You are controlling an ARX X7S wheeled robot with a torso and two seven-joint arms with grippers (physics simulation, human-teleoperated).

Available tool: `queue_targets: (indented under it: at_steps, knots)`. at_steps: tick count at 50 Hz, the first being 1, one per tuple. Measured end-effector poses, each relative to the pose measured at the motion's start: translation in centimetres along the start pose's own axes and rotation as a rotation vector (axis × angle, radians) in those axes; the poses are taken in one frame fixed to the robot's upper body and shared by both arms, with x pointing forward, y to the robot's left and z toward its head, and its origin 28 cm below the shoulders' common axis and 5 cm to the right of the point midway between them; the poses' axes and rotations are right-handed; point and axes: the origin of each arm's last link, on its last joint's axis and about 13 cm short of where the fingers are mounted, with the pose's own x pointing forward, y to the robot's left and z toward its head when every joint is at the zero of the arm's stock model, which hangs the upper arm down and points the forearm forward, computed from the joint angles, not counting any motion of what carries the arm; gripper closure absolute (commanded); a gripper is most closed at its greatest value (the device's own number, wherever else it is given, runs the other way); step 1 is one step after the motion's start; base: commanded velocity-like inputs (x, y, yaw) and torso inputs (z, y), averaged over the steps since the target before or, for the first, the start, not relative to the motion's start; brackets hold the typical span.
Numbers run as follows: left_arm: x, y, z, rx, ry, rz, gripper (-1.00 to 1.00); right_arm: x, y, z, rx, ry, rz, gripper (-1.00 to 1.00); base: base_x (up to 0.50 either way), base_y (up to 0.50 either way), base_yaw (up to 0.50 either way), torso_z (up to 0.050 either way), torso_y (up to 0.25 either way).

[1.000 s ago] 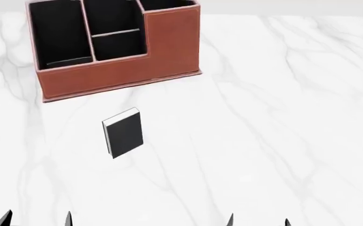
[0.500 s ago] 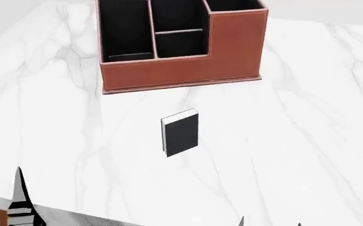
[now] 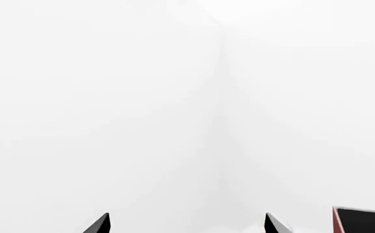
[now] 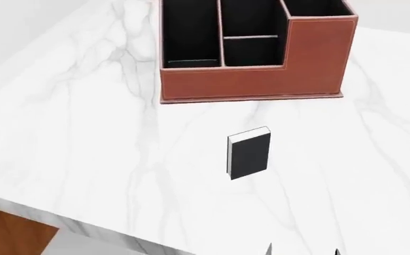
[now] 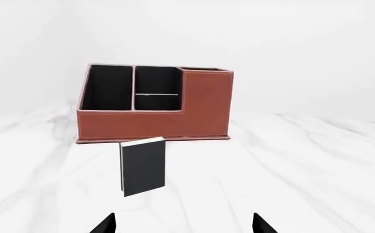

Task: Pick up the book and place it in the left compartment of the caddy.

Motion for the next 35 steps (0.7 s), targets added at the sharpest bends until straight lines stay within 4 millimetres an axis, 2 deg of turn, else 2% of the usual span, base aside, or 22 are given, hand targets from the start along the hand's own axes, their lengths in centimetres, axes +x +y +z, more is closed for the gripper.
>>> queue_targets:
  at_steps: [10, 15, 35]
  knots:
    - [-0.19, 0.4, 0.42, -0.015, -0.02, 0.013, -1.0, -0.35, -0.28, 0.5, 0.011, -0.025, 0.0, -1.0, 0.43, 0.17, 0.0, 0.0, 0.0]
    - [-0.24, 0.46, 0.45, -0.021, -0.024, 0.014, -1.0, -0.39, -0.43, 0.63, 0.018, -0.033, -0.011, -1.0, 0.0, 0.0, 0.0, 0.0, 0.0]
    - [-0.41, 0.75, 0.44, -0.031, -0.027, 0.024, -1.0, -0.65, -0.51, 0.63, -0.019, -0.036, -0.032, -1.0, 0.0, 0.0, 0.5, 0.0, 0.0]
